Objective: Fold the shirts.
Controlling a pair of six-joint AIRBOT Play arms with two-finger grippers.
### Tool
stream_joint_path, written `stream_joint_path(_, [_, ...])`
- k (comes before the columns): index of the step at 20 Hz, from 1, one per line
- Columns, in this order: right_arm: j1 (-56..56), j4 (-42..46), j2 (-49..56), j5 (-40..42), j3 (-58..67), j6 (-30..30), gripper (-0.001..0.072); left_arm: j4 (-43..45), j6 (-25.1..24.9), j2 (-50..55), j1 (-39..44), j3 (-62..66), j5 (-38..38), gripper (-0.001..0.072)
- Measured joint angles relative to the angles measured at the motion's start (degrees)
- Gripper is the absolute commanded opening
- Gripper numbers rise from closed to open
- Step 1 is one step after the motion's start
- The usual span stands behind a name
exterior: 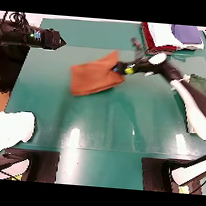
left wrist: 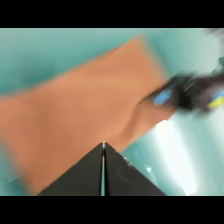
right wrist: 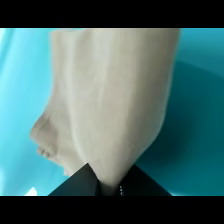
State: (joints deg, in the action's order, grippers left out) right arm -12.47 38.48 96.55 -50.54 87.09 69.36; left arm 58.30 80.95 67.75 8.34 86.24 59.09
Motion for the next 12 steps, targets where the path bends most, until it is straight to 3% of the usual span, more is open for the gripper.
stream_joint_path(6, [22.32, 13.00, -10.43, -7.61, 0.42, 3.52, 0.0019, -2.03, -0.02, 0.00, 0.04, 0.00, 0.24, 0.0021])
stream_joint_path(12, [41.79, 15.56, -13.68, -7.82, 0.63, 4.04, 0.0019, -2.95, 0.46, 0.04, 0.04, 0.00, 0.13, 0.0020])
